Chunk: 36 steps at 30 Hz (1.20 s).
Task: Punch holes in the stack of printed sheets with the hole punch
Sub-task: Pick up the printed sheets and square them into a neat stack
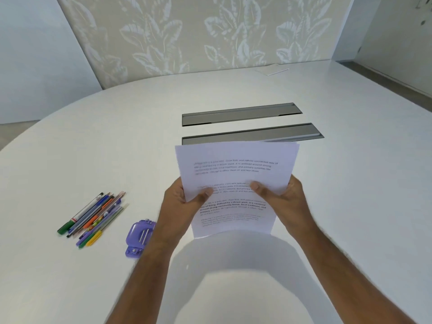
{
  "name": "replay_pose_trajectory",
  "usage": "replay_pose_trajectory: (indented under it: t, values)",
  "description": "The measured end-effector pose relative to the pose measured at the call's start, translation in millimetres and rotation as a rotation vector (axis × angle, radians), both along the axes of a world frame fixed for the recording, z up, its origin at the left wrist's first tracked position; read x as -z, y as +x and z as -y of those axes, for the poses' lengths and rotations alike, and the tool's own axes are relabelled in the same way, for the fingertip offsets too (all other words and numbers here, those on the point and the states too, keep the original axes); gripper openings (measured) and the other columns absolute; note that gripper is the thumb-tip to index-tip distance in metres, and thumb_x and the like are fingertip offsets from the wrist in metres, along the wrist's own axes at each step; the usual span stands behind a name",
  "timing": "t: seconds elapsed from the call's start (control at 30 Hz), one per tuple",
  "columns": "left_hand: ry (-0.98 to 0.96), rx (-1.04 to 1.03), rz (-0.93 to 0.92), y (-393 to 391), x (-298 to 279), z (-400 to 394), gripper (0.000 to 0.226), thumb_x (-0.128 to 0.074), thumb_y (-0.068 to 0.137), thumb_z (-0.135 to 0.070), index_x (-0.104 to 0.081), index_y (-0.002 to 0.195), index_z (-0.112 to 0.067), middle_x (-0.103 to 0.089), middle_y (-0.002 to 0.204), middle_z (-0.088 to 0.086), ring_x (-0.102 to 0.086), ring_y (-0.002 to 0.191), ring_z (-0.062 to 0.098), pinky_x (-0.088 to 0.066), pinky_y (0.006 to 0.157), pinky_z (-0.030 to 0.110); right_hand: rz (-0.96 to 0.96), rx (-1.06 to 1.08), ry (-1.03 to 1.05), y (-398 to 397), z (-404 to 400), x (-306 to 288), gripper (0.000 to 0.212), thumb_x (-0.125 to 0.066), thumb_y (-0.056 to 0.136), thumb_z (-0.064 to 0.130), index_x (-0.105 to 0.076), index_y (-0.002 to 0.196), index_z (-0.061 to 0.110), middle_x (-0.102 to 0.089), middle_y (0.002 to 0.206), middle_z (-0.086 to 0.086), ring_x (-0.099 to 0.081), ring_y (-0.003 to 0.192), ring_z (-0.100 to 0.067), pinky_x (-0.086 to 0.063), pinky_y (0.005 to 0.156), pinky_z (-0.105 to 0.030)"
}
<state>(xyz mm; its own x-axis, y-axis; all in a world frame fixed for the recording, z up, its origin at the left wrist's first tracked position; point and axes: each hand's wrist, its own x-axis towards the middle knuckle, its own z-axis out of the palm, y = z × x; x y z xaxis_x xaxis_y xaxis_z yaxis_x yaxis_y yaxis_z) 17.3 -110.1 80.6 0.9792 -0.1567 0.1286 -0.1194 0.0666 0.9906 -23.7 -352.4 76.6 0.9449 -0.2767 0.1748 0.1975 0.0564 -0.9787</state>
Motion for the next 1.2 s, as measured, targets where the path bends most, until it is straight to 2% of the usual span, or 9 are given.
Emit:
replay_pose_trajectory:
  t: [0.07, 0.2, 0.4, 0.5, 0.73, 0.8, 0.93, 1.07, 1.2]
  values:
    - [0.033, -0.007, -0.019, 0, 4, 1, 0.023, -0.081, 0.09, -0.025, -0.076, 0.111, -0.034, -0.083, 0.112, -0.006, -0.08, 0.1, 0.018, -0.065, 0.082, 0.036, -0.046, 0.012, -0.009, 0, -2, 8, 0.038, -0.092, 0.076, 0.041, -0.08, 0.11, 0.031, -0.084, 0.109, 0.003, -0.081, 0.098, -0.02, -0.067, 0.085, -0.04]
    - [-0.004, -0.01, 0.072, 0, -4, -2, 0.026, -0.08, 0.092, -0.031, -0.075, 0.117, -0.032, -0.081, 0.115, -0.007, -0.079, 0.099, 0.015, -0.061, 0.076, 0.02, -0.018, -0.005, 0.047, 1, -1, 3, 0.048, -0.093, 0.074, 0.051, -0.079, 0.115, 0.029, -0.084, 0.11, 0.002, -0.082, 0.097, -0.022, -0.064, 0.077, -0.031]
    - [0.027, -0.035, -0.033, -4, 7, 6, 0.023, -0.077, 0.096, -0.015, -0.074, 0.113, -0.03, -0.083, 0.108, -0.011, -0.079, 0.094, 0.011, -0.059, 0.07, 0.016, -0.081, -0.015, 0.038, -1, -8, 19, 0.037, -0.091, 0.078, 0.036, -0.08, 0.113, 0.031, -0.084, 0.11, 0.003, -0.081, 0.1, -0.018, -0.062, 0.078, -0.025]
    - [0.025, -0.042, 0.016, -3, 5, 2, 0.021, -0.078, 0.093, -0.028, -0.075, 0.111, -0.038, -0.082, 0.109, -0.012, -0.079, 0.093, 0.009, -0.059, 0.07, 0.016, -0.063, -0.006, 0.041, -2, -6, 20, 0.04, -0.092, 0.076, 0.042, -0.079, 0.113, 0.032, -0.084, 0.11, 0.004, -0.082, 0.098, -0.017, -0.063, 0.076, -0.023]
    - [0.033, -0.025, -0.074, -6, 18, 5, 0.025, -0.078, 0.09, -0.037, -0.074, 0.115, -0.037, -0.082, 0.111, -0.01, -0.079, 0.098, 0.016, -0.061, 0.073, 0.021, -0.131, -0.003, -0.001, -9, -7, 34, 0.042, -0.091, 0.08, 0.034, -0.078, 0.119, 0.023, -0.084, 0.112, 0.003, -0.08, 0.103, -0.02, -0.063, 0.092, -0.045]
    - [0.011, -0.017, -0.087, -6, 22, 4, 0.027, -0.079, 0.09, -0.036, -0.075, 0.117, -0.035, -0.082, 0.112, -0.007, -0.08, 0.098, 0.017, -0.062, 0.074, 0.022, -0.111, -0.036, -0.015, -11, -6, 33, 0.043, -0.09, 0.08, 0.038, -0.077, 0.12, 0.026, -0.083, 0.115, 0.003, -0.08, 0.106, -0.019, -0.064, 0.09, -0.04]
    - [-0.004, 0.016, -0.087, -8, 22, 1, 0.027, -0.08, 0.092, -0.031, -0.075, 0.118, -0.036, -0.082, 0.115, -0.007, -0.079, 0.1, 0.016, -0.061, 0.075, 0.02, -0.103, -0.063, -0.045, -11, -3, 34, 0.034, -0.088, 0.087, 0.025, -0.078, 0.119, 0.026, -0.083, 0.115, 0.006, -0.079, 0.107, -0.015, -0.064, 0.089, -0.029]
    - [-0.027, 0.0, -0.077, -7, 20, -1, 0.028, -0.081, 0.089, -0.033, -0.076, 0.117, -0.034, -0.082, 0.115, -0.007, -0.079, 0.099, 0.016, -0.06, 0.076, 0.018, -0.098, -0.072, -0.07, -12, 3, 31, 0.036, -0.088, 0.081, 0.041, -0.078, 0.115, 0.035, -0.083, 0.113, 0.007, -0.08, 0.1, -0.016, -0.063, 0.078, -0.023]
    - [-0.134, -0.066, -0.068, -5, 13, -4, 0.033, -0.083, 0.087, -0.031, -0.075, 0.119, -0.03, -0.081, 0.119, -0.004, -0.078, 0.102, 0.015, -0.06, 0.082, 0.022, -0.089, -0.092, -0.113, -14, 14, 30, 0.043, -0.089, 0.076, 0.058, -0.078, 0.114, 0.038, -0.083, 0.112, 0.009, -0.081, 0.098, -0.016, -0.064, 0.079, -0.023]
